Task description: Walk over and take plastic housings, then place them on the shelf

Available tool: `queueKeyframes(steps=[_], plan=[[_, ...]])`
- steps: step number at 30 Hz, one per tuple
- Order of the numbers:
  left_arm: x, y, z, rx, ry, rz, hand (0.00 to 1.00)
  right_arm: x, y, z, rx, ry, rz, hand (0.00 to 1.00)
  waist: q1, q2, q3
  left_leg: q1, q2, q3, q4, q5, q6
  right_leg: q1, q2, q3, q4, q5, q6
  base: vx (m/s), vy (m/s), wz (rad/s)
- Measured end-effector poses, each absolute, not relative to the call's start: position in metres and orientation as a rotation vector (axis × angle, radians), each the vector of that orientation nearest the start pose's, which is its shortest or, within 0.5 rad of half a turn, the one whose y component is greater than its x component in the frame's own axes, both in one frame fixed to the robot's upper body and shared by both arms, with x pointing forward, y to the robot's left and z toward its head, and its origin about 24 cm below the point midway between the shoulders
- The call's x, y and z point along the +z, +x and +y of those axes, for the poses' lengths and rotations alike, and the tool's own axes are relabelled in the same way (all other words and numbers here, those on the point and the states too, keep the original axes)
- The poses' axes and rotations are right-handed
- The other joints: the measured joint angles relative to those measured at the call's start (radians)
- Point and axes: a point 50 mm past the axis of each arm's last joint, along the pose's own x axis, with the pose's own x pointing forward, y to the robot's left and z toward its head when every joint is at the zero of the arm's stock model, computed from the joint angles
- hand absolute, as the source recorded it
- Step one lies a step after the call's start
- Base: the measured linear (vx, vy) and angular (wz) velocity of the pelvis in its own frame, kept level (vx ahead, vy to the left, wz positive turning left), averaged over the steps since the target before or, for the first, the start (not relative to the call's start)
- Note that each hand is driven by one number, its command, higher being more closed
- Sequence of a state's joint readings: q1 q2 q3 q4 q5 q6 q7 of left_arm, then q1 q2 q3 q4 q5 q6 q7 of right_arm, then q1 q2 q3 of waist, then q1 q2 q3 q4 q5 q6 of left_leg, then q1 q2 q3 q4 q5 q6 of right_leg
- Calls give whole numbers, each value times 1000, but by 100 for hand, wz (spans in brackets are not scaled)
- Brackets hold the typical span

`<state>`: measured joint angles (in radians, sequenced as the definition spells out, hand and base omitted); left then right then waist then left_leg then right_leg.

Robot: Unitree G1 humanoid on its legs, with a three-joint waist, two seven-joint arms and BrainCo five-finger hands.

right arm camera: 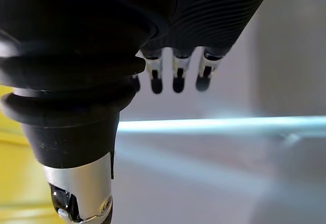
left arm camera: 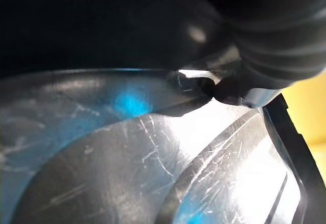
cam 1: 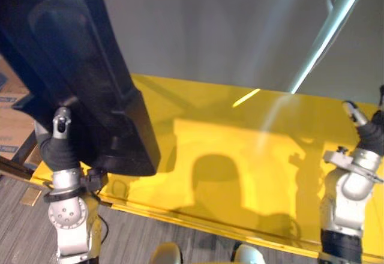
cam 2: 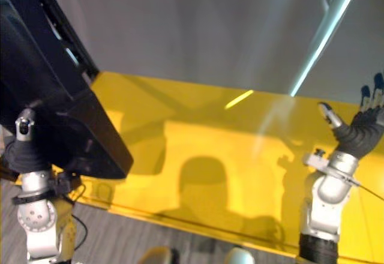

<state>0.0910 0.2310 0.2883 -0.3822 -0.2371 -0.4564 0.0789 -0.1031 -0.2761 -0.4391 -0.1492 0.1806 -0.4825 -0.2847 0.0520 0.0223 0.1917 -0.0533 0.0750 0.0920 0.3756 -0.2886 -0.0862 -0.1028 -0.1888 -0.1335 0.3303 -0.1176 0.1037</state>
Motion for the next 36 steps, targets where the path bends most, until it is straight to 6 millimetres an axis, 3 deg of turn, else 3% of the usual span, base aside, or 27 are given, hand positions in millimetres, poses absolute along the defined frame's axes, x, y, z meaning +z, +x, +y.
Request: queueKeyframes(steps=[7, 13, 16, 20, 25, 27, 28, 29, 31, 34, 36], plan=[[163, 194, 242, 259, 92, -785, 100, 161, 200, -301, -673, -114, -796, 0, -47, 8, 2, 82, 5, 36, -63, 0, 0, 57, 9, 16, -52, 4, 7, 40, -3, -16], [158, 188, 246, 255, 98, -759, 100, 159, 196, -303, -684, -117, -795, 0, -49, 8, 3, 88, 6, 70, -67, -1, 0, 55, 19, 56, -90, 23, 21, -7, 12, -19], [156, 183, 250, 267, 100, -745, 100, 159, 197, -302, -677, -103, -800, 0, -39, 21, 10, 88, 16, 64, -42, -18, 11, 54, 40, 86, -109, 46, 18, -23, 4, -29], [170, 172, 255, 263, 115, -840, 100, 157, 198, -304, -709, -91, -785, 0, -40, 30, 15, 86, 0, 70, 3, -59, 36, 38, 50, 143, -113, 64, 38, -59, 54, -37], [188, 176, 248, 199, 86, -939, 100, 142, 190, -308, -718, -116, -697, 0, -50, 37, 30, 140, -25, 136, 22, -79, 71, 14, 38, 220, -56, 97, 37, -99, 114, -56], [192, 178, 249, 197, 96, -952, 100, 136, 187, -306, -698, -119, -665, 0, -66, 30, 35, 142, -27, 174, 38, -87, 85, 3, 35, 191, -61, 148, 30, -236, 147, -74], [196, 179, 249, 201, 99, -962, 100, 135, 189, -304, -674, -110, -660, 0, -64, 52, 28, 136, -10, 212, 26, -81, 102, 1, 51, 166, -142, 233, -2, -346, 170, -88], [197, 179, 252, 218, 101, -966, 100, 136, 192, -299, -647, -99, -667, 0, -61, 61, 35, 124, 8, 257, 2, -72, 123, -21, 36, 97, -44, 182, -53, -303, 145, -87], [197, 181, 253, 230, 106, -961, 100, 134, 196, -293, -620, -73, -662, 0, -58, 43, 45, 120, 7, 298, -20, -49, 143, -46, -19, -12, 235, 42, -89, -178, 78, -58], [193, 176, 262, 283, 155, -926, 100, 135, 204, -285, -603, -37, -673, 0, -31, 20, 29, 82, 20, 350, -27, -19, 154, 17, -88, -115, 401, -55, -93, -142, 37, -56], [189, 171, 270, 329, 172, -904, 100, 135, 212, -275, -590, -12, -677, 0, 11, -5, 16, 42, 27, 399, -28, 4, 149, 90, -131, -157, 413, -66, -81, -135, -71, -76]])
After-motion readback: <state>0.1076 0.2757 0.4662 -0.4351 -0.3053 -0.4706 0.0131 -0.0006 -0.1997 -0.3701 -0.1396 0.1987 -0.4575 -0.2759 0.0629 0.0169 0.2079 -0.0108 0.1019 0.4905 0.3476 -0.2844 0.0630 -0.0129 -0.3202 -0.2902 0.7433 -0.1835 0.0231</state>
